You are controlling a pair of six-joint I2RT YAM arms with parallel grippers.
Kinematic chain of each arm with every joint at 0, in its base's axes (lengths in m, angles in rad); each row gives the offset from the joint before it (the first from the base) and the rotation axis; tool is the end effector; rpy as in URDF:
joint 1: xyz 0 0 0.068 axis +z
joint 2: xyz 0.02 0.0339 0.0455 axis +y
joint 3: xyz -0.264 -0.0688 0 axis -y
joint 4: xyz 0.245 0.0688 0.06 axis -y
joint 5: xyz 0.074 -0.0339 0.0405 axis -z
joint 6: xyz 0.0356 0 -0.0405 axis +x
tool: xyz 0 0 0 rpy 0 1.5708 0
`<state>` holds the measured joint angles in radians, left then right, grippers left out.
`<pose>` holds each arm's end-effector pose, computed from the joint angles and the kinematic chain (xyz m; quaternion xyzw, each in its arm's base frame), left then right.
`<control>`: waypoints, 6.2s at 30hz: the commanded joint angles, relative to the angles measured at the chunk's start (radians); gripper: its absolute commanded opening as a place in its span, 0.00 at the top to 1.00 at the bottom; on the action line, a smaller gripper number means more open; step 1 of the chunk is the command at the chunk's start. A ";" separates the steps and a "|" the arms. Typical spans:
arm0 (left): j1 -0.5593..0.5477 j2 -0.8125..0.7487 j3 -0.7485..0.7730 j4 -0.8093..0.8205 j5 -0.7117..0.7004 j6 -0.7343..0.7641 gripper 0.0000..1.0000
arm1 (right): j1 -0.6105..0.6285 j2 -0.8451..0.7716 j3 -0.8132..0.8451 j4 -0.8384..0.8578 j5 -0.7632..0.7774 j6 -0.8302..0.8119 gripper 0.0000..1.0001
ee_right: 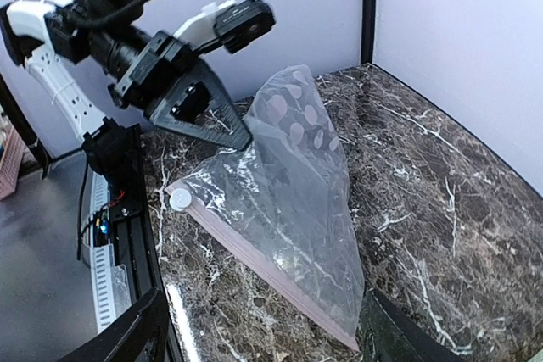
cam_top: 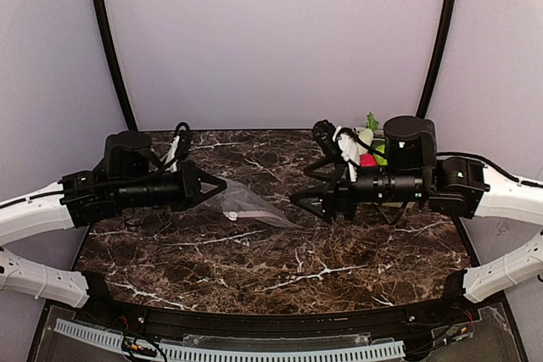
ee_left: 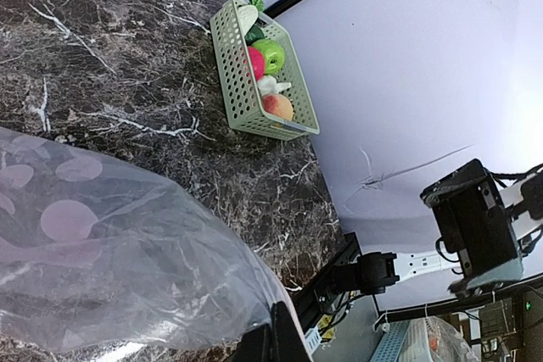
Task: Place the food in the zip-top bag and seal the zipper
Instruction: Pick up the zipper food storage bag at the center of the board, then pass from the left arm to the right, then hold the zipper food storage bag at the center of the board, then hold the zipper from the zipper food storage bag.
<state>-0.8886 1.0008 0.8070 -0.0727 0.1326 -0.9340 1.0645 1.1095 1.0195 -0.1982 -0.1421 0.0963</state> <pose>0.1445 -0.1853 0.3187 0.0222 0.7937 -0.5108 0.3294 0.1200 0.2269 0.3566 -0.4096 0.6877 0.3748 0.4678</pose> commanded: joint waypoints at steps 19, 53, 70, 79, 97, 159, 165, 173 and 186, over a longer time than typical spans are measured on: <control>-0.001 0.048 0.219 -0.209 0.051 0.111 0.99 | 0.216 0.263 0.101 0.194 0.334 -0.422 0.44; 0.007 0.009 0.331 -0.353 -0.046 0.295 0.37 | 0.219 0.293 0.145 0.232 0.323 -0.321 1.00; 0.007 0.206 0.651 -0.560 0.350 1.113 0.11 | -0.038 0.323 0.337 -0.077 -0.318 -0.146 1.00; 0.007 0.269 0.655 -0.529 0.387 1.246 0.38 | -0.061 0.351 0.373 -0.140 -0.355 -0.129 1.00; 0.007 0.296 0.633 -0.453 0.463 1.183 0.74 | -0.063 0.346 0.384 -0.161 -0.368 -0.130 1.00; 0.035 0.168 0.362 -0.157 0.544 1.177 0.99 | 0.016 0.256 0.259 0.061 -0.240 -0.079 0.50; 0.034 0.168 0.361 -0.150 0.552 1.172 0.99 | 0.021 0.276 0.254 0.054 -0.240 -0.073 0.56; 0.034 0.175 0.360 -0.147 0.557 1.166 0.99 | 0.020 0.274 0.254 0.073 -0.274 -0.072 0.64; 0.035 0.176 0.362 -0.151 0.559 1.167 0.99 | 0.021 0.271 0.253 0.121 -0.300 -0.065 0.72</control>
<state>-0.8600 1.1877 1.1828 -0.2333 0.6731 0.2390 1.0798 1.3842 1.2621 -0.1291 -0.4236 0.0235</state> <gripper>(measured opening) 0.010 0.292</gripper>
